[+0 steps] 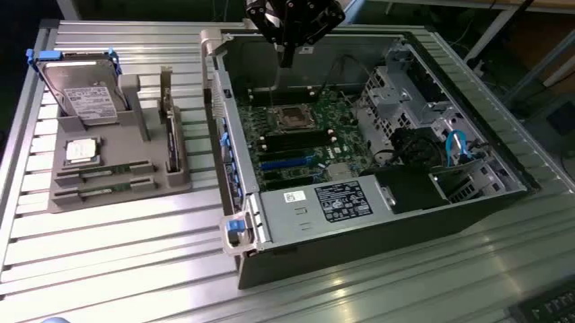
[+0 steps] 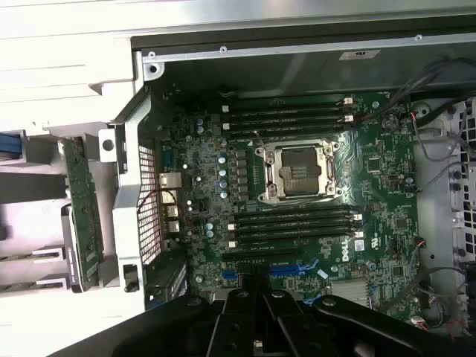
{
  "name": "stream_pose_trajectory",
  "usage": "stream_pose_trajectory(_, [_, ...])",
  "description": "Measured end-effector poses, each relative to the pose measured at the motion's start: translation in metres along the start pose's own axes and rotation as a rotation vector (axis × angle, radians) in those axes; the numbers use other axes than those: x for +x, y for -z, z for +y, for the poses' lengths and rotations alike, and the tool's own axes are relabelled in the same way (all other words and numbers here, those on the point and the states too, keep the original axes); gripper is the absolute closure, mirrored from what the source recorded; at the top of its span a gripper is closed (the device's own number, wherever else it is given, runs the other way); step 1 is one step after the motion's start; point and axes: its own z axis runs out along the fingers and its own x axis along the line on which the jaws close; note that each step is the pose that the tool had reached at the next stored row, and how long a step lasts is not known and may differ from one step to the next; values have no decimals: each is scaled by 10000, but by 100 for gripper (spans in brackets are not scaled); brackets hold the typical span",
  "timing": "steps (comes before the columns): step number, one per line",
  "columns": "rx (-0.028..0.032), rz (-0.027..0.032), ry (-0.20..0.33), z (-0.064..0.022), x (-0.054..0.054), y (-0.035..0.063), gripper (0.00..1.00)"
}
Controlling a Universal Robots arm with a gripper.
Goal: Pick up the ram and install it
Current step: 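Reach for the ram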
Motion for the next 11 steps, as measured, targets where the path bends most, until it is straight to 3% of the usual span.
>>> stream_pose_trajectory(11, [0, 0, 0, 0, 0, 0, 89])
